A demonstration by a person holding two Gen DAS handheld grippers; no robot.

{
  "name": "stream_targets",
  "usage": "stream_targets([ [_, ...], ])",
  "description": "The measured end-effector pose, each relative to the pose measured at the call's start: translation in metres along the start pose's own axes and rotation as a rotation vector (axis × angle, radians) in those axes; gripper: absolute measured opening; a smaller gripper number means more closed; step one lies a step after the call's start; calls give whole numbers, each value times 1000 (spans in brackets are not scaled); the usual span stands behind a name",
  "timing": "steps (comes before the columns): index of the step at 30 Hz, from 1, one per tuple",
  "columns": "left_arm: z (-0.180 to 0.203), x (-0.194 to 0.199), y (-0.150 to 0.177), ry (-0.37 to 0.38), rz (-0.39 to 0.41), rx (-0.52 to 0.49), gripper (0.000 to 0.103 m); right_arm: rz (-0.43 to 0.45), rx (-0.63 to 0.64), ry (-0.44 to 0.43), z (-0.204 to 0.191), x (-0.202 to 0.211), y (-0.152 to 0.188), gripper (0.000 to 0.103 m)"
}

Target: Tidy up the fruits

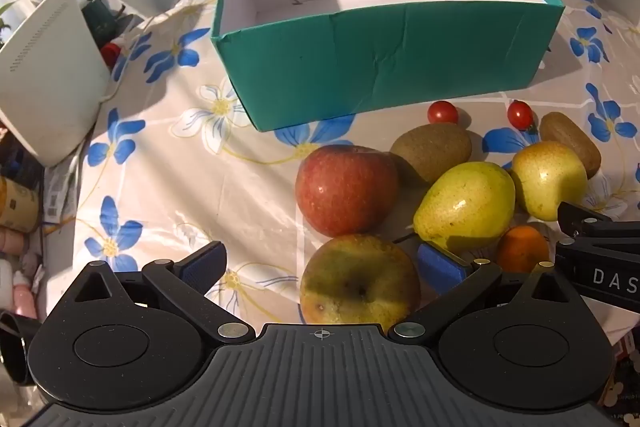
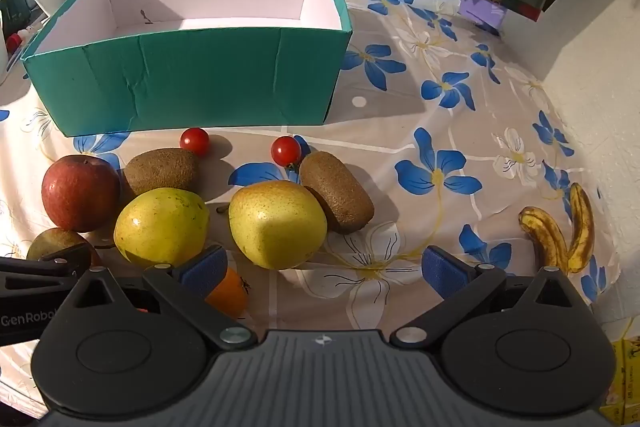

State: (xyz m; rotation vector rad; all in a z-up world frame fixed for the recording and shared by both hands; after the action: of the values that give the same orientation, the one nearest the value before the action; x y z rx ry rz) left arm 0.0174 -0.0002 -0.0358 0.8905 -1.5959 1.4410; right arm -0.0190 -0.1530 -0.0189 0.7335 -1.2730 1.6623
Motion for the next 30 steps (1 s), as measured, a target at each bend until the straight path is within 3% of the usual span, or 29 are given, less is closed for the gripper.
stream_targets([
  [30,2,-2,1,2,-15,-1,103,4,2,-1,1,2,0,103],
])
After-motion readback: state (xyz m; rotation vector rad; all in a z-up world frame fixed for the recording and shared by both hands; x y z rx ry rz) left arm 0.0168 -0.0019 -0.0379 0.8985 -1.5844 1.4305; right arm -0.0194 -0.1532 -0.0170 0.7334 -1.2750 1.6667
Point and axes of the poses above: each gripper's, at about its wrist camera, not at the fingertips, and x roughly against the way its jaws point, z to its right, y to its underside, the point moved 4 cm from there along -x, roughly the way its jaws point, and after that the axes turned 11 degrees about x, right-handed, at the moved point
